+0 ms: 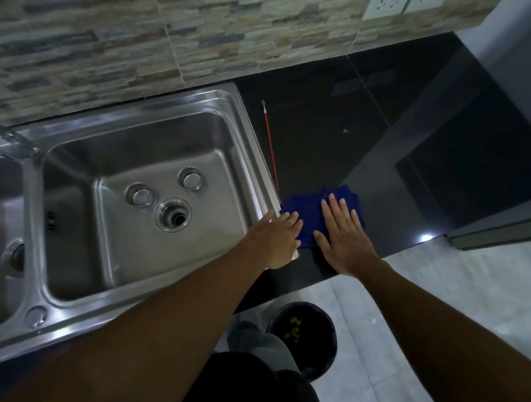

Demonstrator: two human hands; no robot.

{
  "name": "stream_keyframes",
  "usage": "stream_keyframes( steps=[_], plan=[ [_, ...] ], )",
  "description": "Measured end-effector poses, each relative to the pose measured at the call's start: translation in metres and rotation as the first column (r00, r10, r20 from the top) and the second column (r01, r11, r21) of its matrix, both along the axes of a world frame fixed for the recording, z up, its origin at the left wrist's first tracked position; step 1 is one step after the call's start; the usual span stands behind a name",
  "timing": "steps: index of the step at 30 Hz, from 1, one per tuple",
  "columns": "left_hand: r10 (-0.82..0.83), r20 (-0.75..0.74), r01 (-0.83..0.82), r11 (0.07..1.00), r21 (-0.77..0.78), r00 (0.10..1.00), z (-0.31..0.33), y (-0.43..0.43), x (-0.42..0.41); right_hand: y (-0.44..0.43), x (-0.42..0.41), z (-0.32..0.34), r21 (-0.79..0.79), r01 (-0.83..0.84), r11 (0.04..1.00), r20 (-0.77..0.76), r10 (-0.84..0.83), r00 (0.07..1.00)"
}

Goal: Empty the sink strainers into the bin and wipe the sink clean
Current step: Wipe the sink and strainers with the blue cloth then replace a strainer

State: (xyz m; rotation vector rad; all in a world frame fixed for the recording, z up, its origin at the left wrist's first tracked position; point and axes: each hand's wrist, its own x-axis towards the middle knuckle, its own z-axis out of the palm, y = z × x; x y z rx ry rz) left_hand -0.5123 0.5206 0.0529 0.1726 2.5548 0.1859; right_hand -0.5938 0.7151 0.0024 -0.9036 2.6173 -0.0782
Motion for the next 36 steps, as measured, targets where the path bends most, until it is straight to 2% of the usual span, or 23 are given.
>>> stream_keyframes(
  steps=[4, 7, 12, 15, 20, 25, 32, 36],
  plan=[
    [-0.034, -0.094, 0.028, 0.998, -0.062, 0.995, -0.003, -0.008, 0.011, -0.015, 0.016, 0.011, -0.082, 0.105, 0.991, -0.049, -0.11, 0.993],
    [0.032, -0.185, -0.04, 0.999, -0.036, 0.982, -0.009, -0.027, 0.027, -0.034, 0.038, 0.02, -0.199, 0.133, 0.971, -0.025, -0.14, 0.99],
    [0.171, -0.198, -0.178, 0.984, -0.018, 0.965, -0.009, -0.085, 0.052, -0.079, 0.058, 0.034, -0.304, -0.128, 0.944, -0.021, 0.127, 0.992],
    [0.27, -0.22, -0.287, 0.956, -0.051, 0.937, -0.004, -0.128, 0.072, -0.117, 0.065, 0.038, -0.344, -0.205, 0.916, -0.035, 0.206, 0.978],
    [0.418, -0.203, -0.442, 0.892, -0.089, 0.885, 0.007, -0.212, 0.117, -0.186, 0.078, 0.035, -0.301, -0.291, 0.908, -0.056, 0.288, 0.956],
    [0.56, -0.231, -0.589, 0.804, -0.08, 0.795, 0.006, -0.29, 0.174, -0.263, 0.094, 0.026, -0.175, -0.361, 0.916, -0.011, 0.365, 0.931],
    [0.612, -0.23, -0.637, 0.77, -0.046, 0.756, 0.0, -0.359, 0.222, -0.34, 0.111, 0.016, -0.025, -0.393, 0.919, 0.11, 0.393, 0.913],
    [0.697, -0.215, -0.711, 0.703, 0.02, 0.684, -0.016, -0.38, 0.221, -0.366, 0.106, 0.002, -0.002, -0.382, 0.924, 0.127, 0.379, 0.917]
  ],
)
